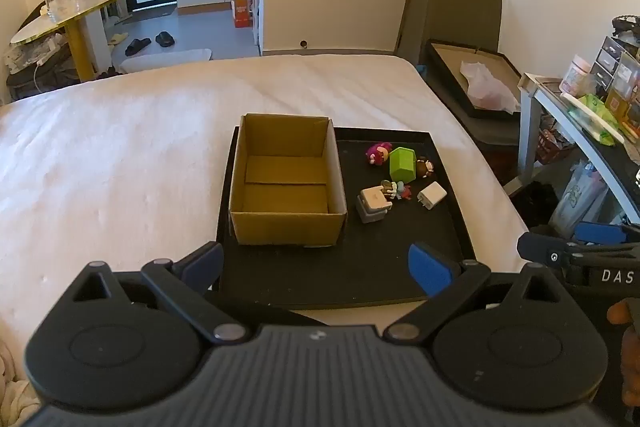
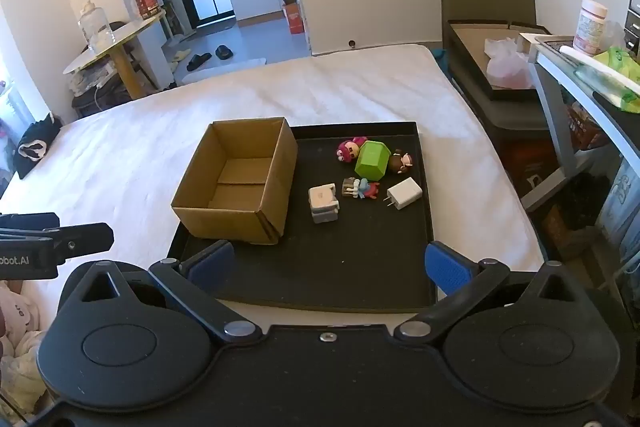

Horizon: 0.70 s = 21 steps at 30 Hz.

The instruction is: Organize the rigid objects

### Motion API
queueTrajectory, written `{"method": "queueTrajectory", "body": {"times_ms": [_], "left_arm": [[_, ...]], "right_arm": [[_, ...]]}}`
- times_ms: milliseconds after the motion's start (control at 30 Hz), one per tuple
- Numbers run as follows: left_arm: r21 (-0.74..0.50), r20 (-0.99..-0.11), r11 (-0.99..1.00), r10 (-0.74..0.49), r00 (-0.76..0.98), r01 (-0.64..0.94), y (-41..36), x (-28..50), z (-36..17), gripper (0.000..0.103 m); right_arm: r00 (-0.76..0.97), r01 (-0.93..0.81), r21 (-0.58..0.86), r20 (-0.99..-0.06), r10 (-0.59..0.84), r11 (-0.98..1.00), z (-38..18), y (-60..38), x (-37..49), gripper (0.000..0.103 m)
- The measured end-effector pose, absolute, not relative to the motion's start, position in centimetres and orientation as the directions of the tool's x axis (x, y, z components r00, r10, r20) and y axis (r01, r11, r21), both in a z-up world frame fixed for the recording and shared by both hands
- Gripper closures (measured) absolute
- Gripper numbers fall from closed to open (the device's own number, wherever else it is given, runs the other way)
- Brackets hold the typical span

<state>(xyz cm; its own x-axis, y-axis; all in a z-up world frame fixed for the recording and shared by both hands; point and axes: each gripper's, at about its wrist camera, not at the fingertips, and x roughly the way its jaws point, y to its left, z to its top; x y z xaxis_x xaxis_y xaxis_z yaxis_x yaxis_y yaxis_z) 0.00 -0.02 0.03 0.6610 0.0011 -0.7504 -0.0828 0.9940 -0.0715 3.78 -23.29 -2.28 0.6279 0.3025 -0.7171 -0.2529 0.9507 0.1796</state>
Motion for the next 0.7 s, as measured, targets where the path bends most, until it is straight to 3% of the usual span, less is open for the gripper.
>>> {"method": "queueTrajectory", "body": {"times_ms": [700], "left_arm": [[-0.068, -0.743, 0.994, 0.007, 0.67, -0.086, 0.5, -0.4, 0.4, 0.004]], "right_arm": [[0.634, -0.261, 0.167, -0.713, 0.299, 0.951, -1.7, -23.2, 3.6, 0.0]]}}
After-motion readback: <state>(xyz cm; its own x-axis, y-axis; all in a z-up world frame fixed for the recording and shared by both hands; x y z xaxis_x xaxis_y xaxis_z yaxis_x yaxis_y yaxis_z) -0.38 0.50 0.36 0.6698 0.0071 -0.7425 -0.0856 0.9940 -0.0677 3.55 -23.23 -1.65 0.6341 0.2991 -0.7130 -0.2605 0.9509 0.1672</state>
